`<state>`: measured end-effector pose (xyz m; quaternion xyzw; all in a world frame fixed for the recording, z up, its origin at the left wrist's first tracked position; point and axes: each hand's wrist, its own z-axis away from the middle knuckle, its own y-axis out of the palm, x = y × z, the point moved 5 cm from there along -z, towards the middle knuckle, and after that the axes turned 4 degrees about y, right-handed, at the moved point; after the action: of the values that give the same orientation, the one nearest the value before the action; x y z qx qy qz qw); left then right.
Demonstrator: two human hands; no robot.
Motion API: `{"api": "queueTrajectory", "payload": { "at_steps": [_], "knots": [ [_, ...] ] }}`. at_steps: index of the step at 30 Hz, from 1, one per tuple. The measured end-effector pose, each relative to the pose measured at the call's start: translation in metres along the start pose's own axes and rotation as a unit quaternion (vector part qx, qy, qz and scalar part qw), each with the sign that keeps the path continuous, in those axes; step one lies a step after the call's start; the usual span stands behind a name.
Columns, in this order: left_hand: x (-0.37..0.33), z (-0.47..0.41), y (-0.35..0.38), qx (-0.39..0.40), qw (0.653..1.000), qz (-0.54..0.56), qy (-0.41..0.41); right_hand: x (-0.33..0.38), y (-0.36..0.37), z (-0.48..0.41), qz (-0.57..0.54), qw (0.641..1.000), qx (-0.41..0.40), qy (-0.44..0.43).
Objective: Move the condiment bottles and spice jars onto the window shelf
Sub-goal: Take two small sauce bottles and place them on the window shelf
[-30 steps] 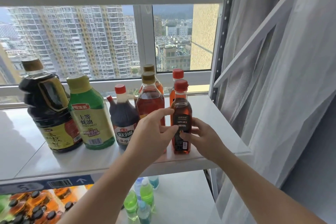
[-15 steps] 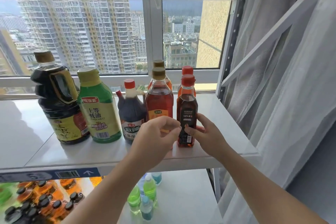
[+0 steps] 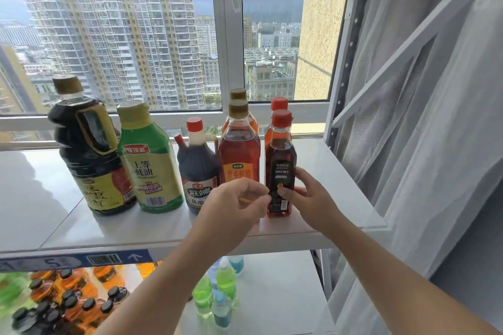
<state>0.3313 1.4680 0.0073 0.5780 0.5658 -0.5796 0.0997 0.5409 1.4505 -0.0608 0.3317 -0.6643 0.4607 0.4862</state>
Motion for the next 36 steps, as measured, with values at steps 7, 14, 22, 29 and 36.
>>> {"api": "queueTrajectory", "payload": {
  "at_steps": [7, 14, 22, 29, 36],
  "knots": [
    [0.002, 0.003, 0.001, 0.002, 1.0, 0.016, -0.007, 0.001, 0.002, 0.007, 0.025, 1.0, -0.016, -0.01],
    [0.004, 0.008, 0.004, 0.004, 1.0, 0.011, -0.007, 0.004, 0.005, 0.013, 0.021, 0.999, -0.03, -0.008],
    [0.015, 0.024, 0.006, -0.005, 0.999, 0.017, -0.027, -0.001, 0.001, 0.029, 0.023, 0.999, -0.04, 0.014],
    [0.037, 0.051, 0.015, 0.009, 0.996, -0.061, -0.059, -0.013, -0.026, 0.09, 0.051, 0.988, -0.146, 0.006],
    [0.041, 0.078, 0.03, 0.05, 0.985, -0.147, -0.078, -0.027, -0.037, 0.128, 0.22, 0.971, -0.09, 0.006]
  ]
}}
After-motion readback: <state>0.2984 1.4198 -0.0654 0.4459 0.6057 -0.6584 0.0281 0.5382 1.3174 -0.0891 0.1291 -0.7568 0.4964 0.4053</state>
